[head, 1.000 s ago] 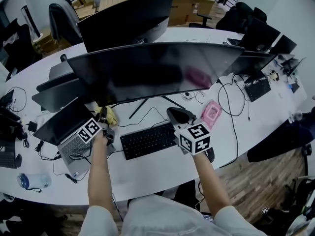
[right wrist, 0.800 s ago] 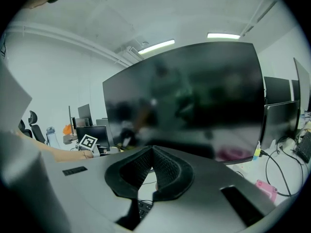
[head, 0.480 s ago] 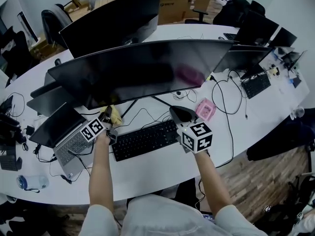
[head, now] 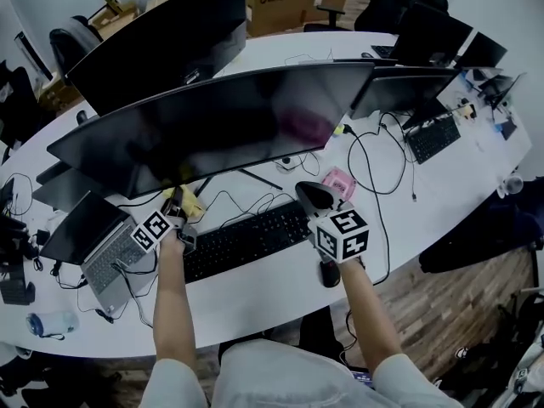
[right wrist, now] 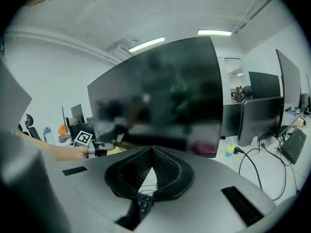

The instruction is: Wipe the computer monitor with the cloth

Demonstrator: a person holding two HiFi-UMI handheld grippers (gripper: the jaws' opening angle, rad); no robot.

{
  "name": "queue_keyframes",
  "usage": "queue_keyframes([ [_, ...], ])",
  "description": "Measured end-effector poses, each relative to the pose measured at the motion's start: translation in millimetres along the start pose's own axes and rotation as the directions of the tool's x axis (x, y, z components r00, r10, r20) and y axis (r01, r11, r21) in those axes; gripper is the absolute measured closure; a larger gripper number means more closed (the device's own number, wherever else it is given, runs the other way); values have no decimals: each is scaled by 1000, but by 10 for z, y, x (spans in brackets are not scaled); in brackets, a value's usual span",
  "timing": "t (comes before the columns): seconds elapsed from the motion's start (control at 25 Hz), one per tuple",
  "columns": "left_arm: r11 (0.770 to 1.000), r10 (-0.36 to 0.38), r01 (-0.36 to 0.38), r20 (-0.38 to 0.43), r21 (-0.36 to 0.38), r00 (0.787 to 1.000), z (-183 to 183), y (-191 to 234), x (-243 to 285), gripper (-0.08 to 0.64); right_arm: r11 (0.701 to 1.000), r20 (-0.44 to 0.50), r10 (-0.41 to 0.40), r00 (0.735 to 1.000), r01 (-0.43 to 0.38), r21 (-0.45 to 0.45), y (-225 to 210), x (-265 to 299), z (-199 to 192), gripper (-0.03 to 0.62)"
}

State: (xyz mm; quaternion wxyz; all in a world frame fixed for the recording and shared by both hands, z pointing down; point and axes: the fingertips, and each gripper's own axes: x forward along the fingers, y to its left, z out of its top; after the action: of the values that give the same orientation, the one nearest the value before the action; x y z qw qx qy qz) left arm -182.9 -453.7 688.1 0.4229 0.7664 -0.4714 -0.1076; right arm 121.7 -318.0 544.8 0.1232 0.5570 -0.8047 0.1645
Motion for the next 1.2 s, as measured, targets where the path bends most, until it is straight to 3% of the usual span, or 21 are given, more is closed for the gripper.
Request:
queue_keyframes([
  [0.6,999,-52,53,-79,7,995,-533,-617,392,485,1000,-13,12,1000,-11,20,-396,-190,-11,565],
  [1.2,995,-90,98,-188,32,978,-1233,-1426,973,485,999,-13,15,1000,-14,42,-1158,-451,-17,565],
])
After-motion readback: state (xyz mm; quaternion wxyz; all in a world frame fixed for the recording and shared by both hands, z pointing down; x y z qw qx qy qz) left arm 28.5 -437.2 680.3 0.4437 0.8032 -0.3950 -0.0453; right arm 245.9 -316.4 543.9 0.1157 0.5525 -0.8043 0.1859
